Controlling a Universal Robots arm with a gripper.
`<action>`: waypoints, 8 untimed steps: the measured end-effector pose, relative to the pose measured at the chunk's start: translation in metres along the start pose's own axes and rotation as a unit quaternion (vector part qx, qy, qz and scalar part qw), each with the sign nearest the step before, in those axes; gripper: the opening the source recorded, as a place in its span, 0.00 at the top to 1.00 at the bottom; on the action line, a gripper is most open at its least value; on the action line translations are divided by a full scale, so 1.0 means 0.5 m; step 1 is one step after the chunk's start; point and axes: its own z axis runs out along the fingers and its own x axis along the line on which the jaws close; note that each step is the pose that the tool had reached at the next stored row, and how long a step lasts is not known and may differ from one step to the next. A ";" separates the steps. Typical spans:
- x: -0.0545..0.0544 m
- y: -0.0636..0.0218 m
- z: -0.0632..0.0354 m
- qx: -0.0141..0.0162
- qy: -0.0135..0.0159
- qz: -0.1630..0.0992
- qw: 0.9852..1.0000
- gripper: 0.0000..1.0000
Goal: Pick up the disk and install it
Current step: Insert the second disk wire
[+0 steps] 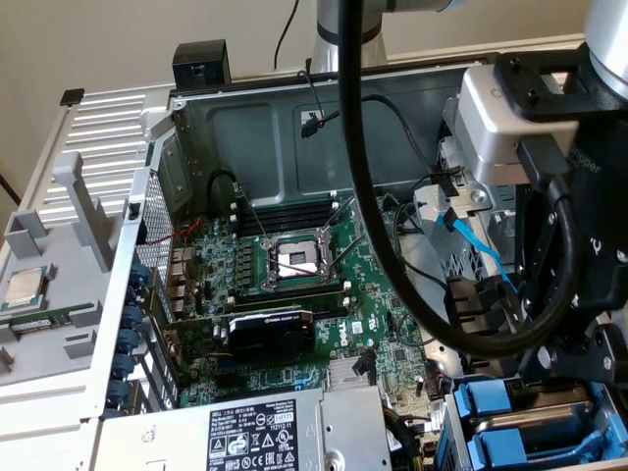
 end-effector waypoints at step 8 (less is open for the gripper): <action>-0.003 0.000 0.003 0.000 0.000 0.000 1.000 0.84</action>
